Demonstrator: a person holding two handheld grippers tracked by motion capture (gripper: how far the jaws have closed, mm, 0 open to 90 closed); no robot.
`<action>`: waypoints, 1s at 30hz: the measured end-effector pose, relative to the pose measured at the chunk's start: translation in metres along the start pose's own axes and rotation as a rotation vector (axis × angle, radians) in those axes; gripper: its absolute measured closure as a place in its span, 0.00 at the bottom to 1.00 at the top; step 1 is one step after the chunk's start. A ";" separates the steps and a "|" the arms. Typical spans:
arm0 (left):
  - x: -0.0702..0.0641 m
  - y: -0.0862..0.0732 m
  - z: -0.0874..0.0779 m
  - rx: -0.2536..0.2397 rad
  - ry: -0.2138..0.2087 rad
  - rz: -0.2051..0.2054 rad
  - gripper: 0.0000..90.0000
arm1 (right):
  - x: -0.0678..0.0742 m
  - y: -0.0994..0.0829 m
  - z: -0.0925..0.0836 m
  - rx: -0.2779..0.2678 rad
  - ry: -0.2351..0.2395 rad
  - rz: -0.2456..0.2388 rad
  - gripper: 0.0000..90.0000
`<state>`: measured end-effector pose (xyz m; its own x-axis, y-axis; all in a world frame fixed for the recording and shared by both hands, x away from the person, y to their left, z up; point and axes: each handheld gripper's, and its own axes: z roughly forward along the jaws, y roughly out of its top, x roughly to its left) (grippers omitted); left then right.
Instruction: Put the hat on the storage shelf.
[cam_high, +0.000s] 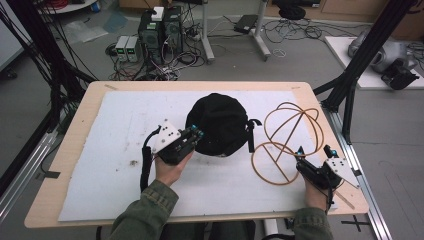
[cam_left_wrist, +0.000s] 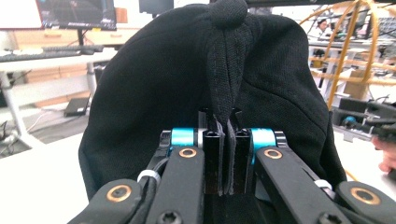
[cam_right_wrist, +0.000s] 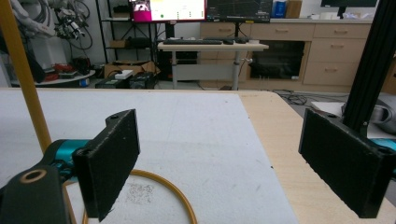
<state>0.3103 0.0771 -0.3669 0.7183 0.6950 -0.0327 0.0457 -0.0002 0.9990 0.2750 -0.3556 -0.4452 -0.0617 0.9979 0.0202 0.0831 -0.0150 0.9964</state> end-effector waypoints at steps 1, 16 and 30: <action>0.002 0.007 0.000 -0.022 -0.010 -0.002 0.97 | 0.000 0.000 0.000 0.001 0.001 -0.002 0.13; 0.014 0.046 0.004 -0.105 -0.036 -0.027 0.97 | 0.003 0.000 0.001 -0.010 0.012 -0.018 0.13; 0.002 0.073 0.029 -0.138 -0.129 -0.003 0.97 | 0.004 0.001 -0.001 -0.014 0.010 -0.025 0.13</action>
<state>0.3352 0.0582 -0.2946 0.8016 0.5971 -0.0311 -0.0412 0.1070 0.9934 0.2741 -0.3512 -0.4439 -0.0734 0.9973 -0.0037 0.0672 0.0086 0.9977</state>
